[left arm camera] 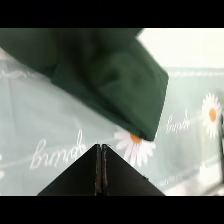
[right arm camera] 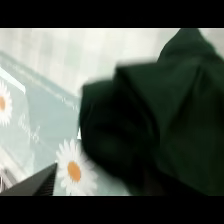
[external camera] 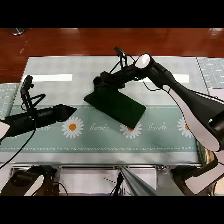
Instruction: Fold the shirts.
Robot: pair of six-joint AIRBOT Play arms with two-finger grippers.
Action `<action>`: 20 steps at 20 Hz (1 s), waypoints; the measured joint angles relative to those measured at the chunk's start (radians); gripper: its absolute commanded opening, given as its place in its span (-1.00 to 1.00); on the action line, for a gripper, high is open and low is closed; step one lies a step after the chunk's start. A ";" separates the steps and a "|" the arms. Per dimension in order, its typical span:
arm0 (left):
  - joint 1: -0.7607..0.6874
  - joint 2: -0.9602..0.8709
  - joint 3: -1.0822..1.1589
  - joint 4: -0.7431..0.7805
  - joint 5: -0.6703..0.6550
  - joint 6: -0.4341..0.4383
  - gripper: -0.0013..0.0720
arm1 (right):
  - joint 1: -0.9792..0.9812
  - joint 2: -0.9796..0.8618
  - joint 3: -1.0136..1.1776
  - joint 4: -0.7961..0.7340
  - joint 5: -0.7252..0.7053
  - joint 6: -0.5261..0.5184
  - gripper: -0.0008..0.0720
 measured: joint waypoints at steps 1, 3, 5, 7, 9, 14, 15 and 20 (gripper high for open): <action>0.000 0.002 -0.002 0.000 0.012 0.000 -0.91 | -0.006 -0.002 0.005 -0.002 0.053 -0.011 0.72; 0.000 0.003 -0.004 0.000 0.035 0.000 -0.91 | -0.037 0.016 0.012 -0.043 0.182 -0.021 0.72; 0.000 0.004 -0.005 0.000 0.047 0.000 -0.91 | -0.086 0.077 0.014 -0.140 0.288 -0.008 0.72; 0.001 0.004 -0.006 0.000 0.053 0.000 -0.91 | -0.150 0.188 -0.016 -0.270 0.347 0.014 0.72; 0.001 0.005 -0.006 0.000 0.060 0.000 -0.91 | -0.220 0.344 -0.119 -0.401 0.342 0.054 0.72; 0.001 -0.003 -0.006 0.000 0.067 0.004 -0.91 | -0.368 0.832 -0.707 -0.570 0.051 0.300 0.71; 0.001 -0.008 -0.006 0.000 0.069 0.004 -0.91 | -0.376 0.912 -0.841 -0.542 -0.029 0.350 0.71; 0.001 -0.044 -0.006 0.000 0.097 0.006 -0.91 | -0.308 1.012 -1.208 -0.244 -0.353 0.400 0.71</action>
